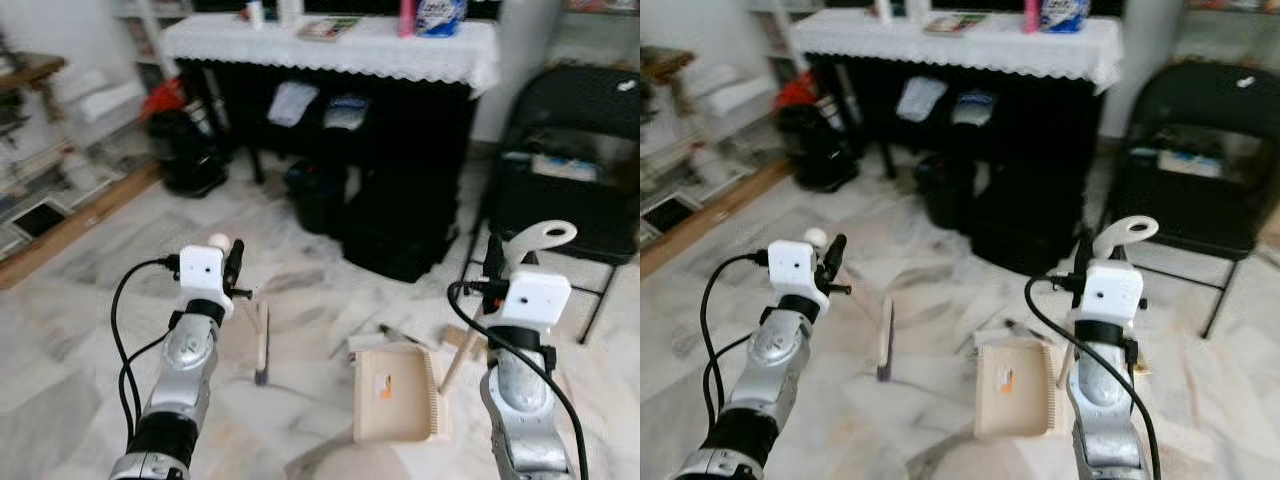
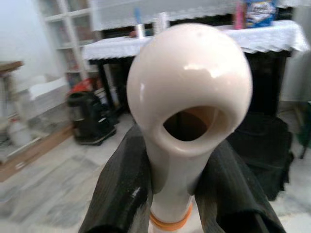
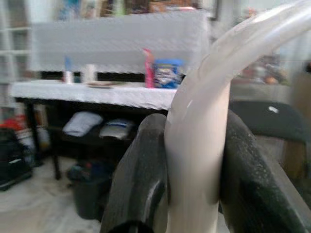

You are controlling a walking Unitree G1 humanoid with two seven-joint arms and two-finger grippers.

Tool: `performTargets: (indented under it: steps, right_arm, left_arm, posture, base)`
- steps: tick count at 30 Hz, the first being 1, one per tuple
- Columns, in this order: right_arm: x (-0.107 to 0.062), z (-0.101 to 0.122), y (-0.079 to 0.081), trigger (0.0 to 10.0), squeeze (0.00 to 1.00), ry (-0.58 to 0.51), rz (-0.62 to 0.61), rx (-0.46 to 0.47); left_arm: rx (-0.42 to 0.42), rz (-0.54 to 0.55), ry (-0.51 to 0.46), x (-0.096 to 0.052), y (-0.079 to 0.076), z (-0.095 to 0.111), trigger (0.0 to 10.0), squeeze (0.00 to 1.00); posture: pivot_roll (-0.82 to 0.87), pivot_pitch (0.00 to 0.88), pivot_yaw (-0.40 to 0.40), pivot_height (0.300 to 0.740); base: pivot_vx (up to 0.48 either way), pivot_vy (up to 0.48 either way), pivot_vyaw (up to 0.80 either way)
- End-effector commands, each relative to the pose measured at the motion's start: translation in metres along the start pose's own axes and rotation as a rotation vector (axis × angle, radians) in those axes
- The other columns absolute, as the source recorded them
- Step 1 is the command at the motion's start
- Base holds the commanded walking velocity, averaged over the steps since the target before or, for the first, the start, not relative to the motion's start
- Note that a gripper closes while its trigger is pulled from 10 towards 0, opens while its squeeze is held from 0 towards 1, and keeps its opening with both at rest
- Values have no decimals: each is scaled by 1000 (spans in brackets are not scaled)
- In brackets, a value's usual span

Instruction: Sweep floor

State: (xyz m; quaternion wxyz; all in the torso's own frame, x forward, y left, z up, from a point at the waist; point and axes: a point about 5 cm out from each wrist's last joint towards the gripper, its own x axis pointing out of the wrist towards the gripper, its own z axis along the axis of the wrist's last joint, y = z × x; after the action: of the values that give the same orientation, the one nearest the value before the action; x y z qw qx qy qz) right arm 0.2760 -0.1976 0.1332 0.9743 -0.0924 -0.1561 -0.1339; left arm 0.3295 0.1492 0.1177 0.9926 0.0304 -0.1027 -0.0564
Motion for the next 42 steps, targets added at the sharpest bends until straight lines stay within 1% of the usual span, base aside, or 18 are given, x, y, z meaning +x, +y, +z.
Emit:
performTargets:
  steps: [1, 17, 22, 24, 31, 42]
  right_arm:
    - [4, 12, 7, 10000, 0, -53, 14, 20]
    - [4, 10, 11, 10000, 0, -43, 28, 36]
    - [4, 5, 13, 10000, 0, -12, 26, 52]
    - [5, 5, 14, 10000, 0, -8, 26, 53]
    - [3, 3, 15, 10000, 0, 8, 32, 60]
    - [5, 2, 15, 10000, 0, 14, 32, 65]
  left_arm:
    - [31, 12, -31, 1, 7, 6, 10000, 0]
    - [20, -12, -18, -1, 4, 3, 10000, 0]
    - [28, -24, -7, 0, 1, 1, 10000, 0]
    - [38, -21, -5, 0, 1, 1, 10000, 0]
    - [32, -19, 6, -2, 2, -1, 10000, 0]
    - [28, -19, 7, -1, 2, -2, 10000, 0]
  posture:
    - [-53, 0, 66, 740]
    - [-56, 0, 70, 740]
    - [-55, 0, 70, 740]
    - [-53, 0, 69, 740]
    - [-55, 0, 70, 740]
    - [-54, 0, 67, 740]
  base:
    - [0, 0, 800]
    - [0, 0, 734]
    - [0, 0, 0]
    - [0, -287, 0]
    - [0, -324, 0]
    - [0, -309, 0]
